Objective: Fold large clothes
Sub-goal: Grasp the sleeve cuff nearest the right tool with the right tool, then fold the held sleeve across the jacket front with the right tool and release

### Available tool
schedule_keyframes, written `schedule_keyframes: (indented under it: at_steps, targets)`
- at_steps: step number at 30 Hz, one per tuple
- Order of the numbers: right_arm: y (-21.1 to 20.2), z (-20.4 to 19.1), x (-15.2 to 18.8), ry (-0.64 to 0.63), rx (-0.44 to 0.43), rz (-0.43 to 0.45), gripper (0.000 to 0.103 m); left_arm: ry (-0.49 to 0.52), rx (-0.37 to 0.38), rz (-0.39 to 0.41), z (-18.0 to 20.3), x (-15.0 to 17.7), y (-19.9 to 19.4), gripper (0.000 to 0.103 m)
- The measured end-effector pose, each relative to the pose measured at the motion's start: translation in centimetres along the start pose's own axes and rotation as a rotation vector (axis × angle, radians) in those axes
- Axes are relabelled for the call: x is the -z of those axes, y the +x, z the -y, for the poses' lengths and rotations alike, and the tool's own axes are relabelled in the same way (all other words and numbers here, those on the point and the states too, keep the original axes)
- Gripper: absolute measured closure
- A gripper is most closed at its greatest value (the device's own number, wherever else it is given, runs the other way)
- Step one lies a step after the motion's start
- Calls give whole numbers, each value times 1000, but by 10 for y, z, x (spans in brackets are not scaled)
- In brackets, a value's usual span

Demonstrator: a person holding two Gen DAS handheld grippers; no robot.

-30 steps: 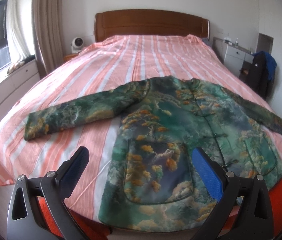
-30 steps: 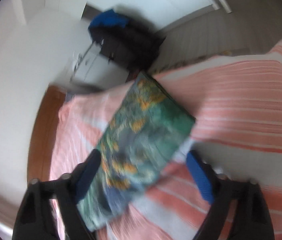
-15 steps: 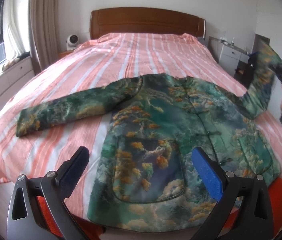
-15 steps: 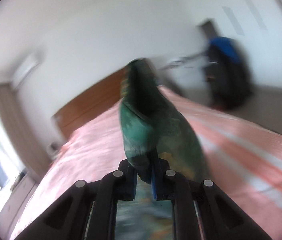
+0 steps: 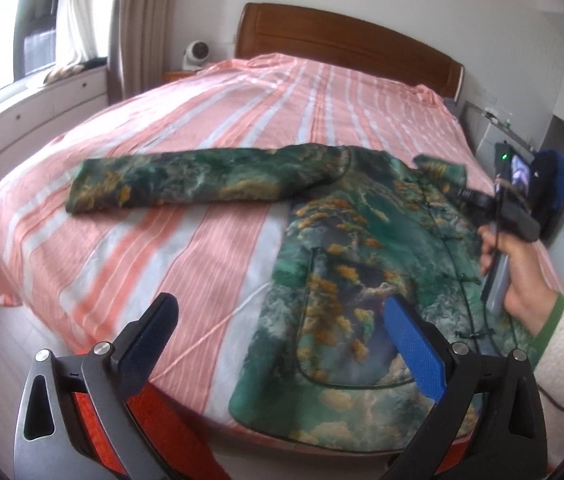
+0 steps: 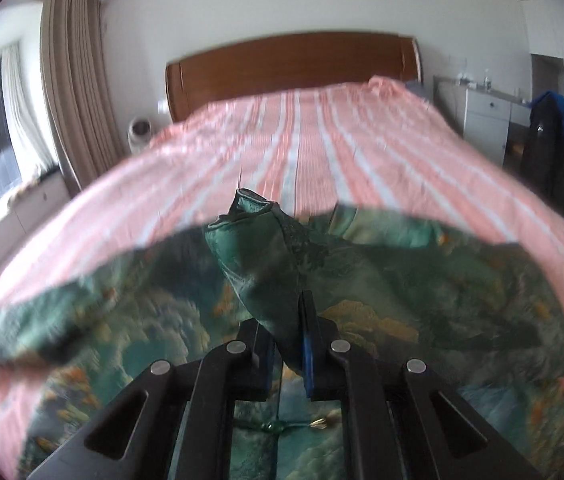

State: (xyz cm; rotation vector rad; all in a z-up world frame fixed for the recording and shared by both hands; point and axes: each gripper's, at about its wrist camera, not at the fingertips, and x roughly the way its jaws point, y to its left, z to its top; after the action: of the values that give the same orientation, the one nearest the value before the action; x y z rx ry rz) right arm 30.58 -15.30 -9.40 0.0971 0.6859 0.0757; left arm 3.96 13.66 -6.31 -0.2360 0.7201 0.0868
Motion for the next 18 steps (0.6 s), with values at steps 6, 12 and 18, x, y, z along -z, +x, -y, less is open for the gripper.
schedule_keyframes:
  at_steps: [6,12,18]
  targets:
    - [28,6,24,13,-251,-200,35,-9,-4,-12,-6,3,7,1]
    - [-21,35,9,92,-233,-31,18,-15,8,-38,-1,3,17,1]
    - [26,48,-2,114,-62,-194,12,42,2,-7,14,-3,4,1]
